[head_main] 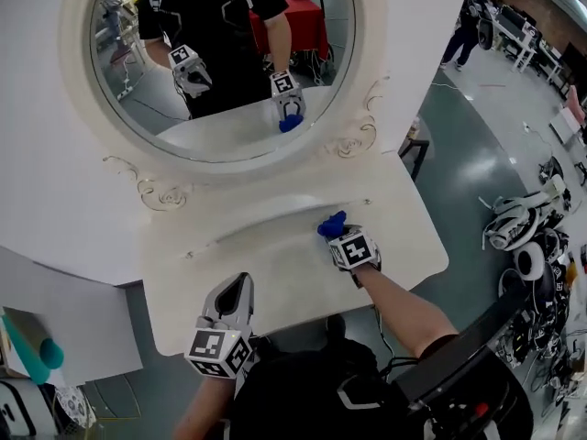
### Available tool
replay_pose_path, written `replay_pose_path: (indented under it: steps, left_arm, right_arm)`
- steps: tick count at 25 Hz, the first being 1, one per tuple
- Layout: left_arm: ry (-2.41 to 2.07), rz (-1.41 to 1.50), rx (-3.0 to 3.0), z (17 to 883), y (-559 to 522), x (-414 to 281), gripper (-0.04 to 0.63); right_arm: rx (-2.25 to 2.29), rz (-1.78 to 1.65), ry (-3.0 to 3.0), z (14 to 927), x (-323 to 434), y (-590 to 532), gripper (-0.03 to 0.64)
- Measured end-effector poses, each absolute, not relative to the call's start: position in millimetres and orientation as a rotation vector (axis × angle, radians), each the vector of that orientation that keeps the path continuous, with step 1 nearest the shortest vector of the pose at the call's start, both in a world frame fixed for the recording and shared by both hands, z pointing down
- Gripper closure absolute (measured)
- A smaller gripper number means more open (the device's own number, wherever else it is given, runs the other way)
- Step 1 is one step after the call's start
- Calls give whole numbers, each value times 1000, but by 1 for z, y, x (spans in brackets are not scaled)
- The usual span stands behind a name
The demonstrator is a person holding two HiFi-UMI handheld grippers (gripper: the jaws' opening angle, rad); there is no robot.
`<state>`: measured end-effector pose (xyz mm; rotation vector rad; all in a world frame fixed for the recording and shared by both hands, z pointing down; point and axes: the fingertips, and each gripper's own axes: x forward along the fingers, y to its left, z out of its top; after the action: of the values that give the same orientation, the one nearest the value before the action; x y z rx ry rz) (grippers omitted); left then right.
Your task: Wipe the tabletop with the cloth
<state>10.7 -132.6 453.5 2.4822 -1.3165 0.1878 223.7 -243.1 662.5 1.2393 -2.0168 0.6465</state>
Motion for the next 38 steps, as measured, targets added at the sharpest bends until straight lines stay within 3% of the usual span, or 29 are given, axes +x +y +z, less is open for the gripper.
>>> replay_pose_path:
  steps: [9, 33, 38]
  left_arm:
    - [-1342, 196, 2460, 458, -138, 4, 588]
    - [-1038, 193, 2625, 454, -149, 76, 588]
    - [-1083, 186, 2612, 452, -153, 73, 588]
  right_arm:
    - [1237, 626, -1984, 677, 229, -267, 488]
    - [1180, 774, -1985, 676, 246, -71, 489]
    - [1225, 926, -2014, 659, 256, -110, 488]
